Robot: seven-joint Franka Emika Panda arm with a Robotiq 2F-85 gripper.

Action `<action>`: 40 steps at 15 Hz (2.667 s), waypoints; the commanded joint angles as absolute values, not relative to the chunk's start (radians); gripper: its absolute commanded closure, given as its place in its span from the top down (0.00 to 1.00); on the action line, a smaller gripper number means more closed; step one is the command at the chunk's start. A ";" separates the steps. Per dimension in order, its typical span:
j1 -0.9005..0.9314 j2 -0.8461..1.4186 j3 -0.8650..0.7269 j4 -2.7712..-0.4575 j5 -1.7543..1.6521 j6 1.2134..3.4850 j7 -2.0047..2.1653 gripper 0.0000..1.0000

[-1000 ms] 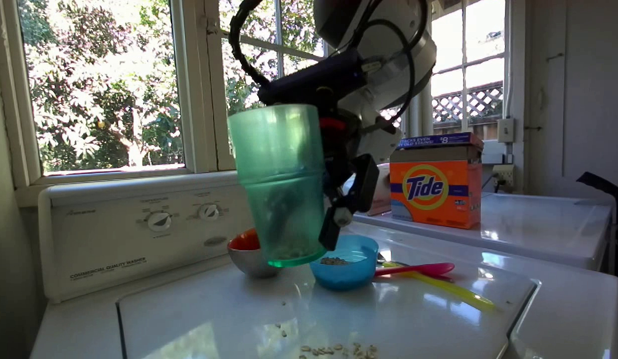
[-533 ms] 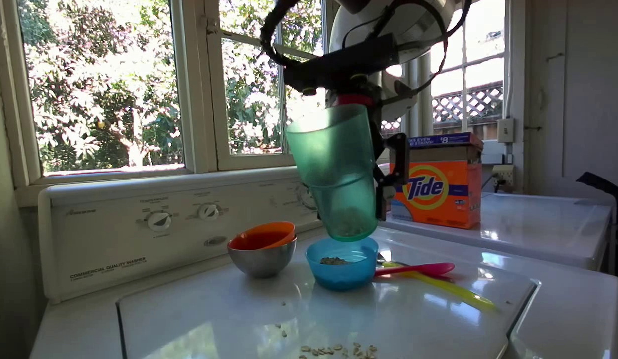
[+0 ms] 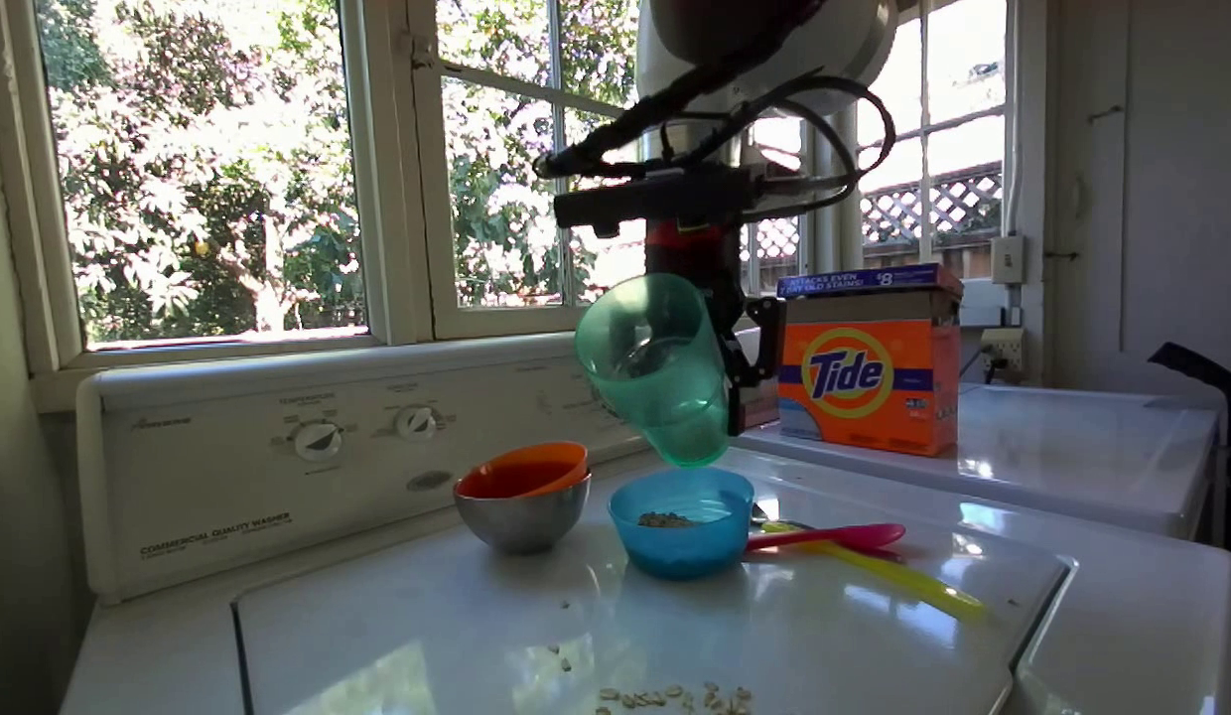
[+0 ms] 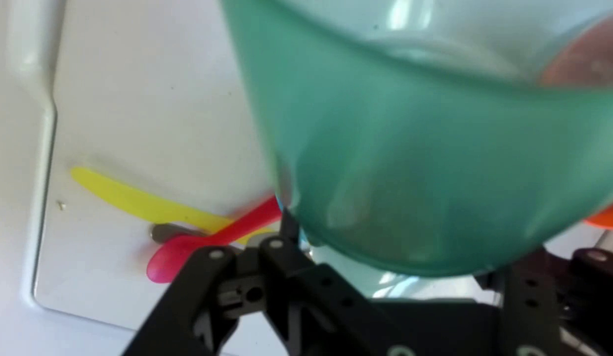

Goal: Move the blue bowl to the right then pour the contents in the green cup into the bowl.

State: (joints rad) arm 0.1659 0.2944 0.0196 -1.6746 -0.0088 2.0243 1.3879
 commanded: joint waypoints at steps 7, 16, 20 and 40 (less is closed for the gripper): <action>0.256 0.291 -0.051 -1.681 -0.583 2.056 1.738 0.50; 0.292 0.336 -0.004 -1.690 -1.029 1.912 1.975 0.50; 0.299 0.350 0.029 -1.698 -1.151 1.880 2.078 0.50; 0.298 0.371 0.132 -1.740 -1.445 1.715 2.225 0.50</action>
